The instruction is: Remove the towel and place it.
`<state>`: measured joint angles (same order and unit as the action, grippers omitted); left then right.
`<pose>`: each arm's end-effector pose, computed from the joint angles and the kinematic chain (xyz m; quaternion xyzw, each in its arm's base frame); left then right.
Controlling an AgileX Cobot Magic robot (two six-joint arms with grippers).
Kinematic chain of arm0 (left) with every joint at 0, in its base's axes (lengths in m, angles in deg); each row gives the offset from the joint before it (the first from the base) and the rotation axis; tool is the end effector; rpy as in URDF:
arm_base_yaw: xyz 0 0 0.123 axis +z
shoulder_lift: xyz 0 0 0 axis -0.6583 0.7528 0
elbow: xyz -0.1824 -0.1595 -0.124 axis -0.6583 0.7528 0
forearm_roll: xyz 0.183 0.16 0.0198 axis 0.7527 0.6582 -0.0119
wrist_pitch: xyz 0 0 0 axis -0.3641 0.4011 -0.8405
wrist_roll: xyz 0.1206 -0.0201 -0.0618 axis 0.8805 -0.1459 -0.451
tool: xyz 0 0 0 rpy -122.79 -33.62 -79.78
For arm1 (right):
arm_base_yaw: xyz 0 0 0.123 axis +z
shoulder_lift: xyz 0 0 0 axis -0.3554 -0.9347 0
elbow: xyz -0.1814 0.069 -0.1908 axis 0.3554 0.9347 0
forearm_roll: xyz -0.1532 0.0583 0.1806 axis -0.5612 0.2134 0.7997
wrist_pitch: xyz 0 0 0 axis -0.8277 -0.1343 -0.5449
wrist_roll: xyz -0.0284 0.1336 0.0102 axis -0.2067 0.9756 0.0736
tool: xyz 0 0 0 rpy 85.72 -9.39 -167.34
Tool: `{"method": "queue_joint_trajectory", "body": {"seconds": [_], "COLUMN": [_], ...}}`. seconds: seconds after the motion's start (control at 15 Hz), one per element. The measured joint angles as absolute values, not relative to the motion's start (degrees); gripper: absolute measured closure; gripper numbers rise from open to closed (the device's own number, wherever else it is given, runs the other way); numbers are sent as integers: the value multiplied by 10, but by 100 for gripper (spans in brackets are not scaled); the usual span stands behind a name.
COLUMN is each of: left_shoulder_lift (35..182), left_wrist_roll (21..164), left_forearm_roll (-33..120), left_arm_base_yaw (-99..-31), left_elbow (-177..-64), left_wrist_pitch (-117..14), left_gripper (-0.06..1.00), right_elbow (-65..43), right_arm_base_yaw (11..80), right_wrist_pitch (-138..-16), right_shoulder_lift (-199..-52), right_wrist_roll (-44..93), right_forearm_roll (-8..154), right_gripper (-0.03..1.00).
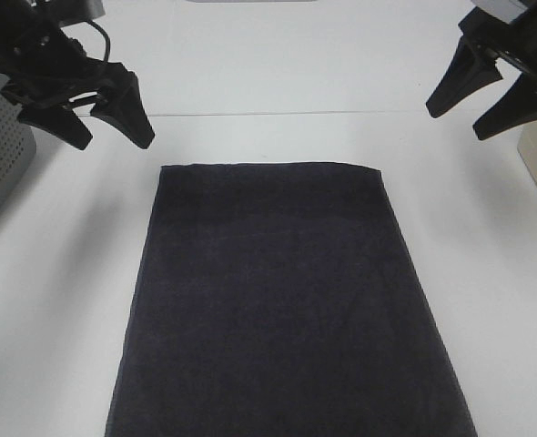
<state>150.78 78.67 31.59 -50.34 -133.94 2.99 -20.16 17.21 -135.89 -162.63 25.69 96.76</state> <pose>0.4132 -0.1177 0.1762 0.1596 0.9587 -0.1881 0.1417 0.3910 0.0423 0.2016 -0.0662 0.9626 0.2405 0.1060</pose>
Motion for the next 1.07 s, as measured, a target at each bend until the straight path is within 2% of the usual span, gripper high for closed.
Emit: {"method": "queue_joint_trajectory", "body": {"seconds": [0.27, 0.4, 0.73, 1.07], "left_shoulder_lift": [1652, 1713, 1833, 1844], "left_wrist_roll": [787, 787, 819, 823], "left_forearm_roll": [284, 242, 146, 119], "left_arm_base_yaw": [-488, -466, -446, -446], "left_elbow": [-1479, -1536, -1635, -1644], "left_wrist_pitch": [63, 77, 87, 88], "left_gripper": [3, 3, 2, 2], "right_elbow": [-437, -505, -540, -541], "right_arm_base_yaw": [172, 172, 172, 172], "right_wrist_pitch": [-1368, -1368, -1370, -1370], "right_shoulder_lift": [-1822, -1893, -1994, -2022], "right_wrist_roll": [252, 252, 232, 227], "right_forearm_roll": [969, 979, 1024, 1057], "right_gripper": [24, 24, 24, 24]}}
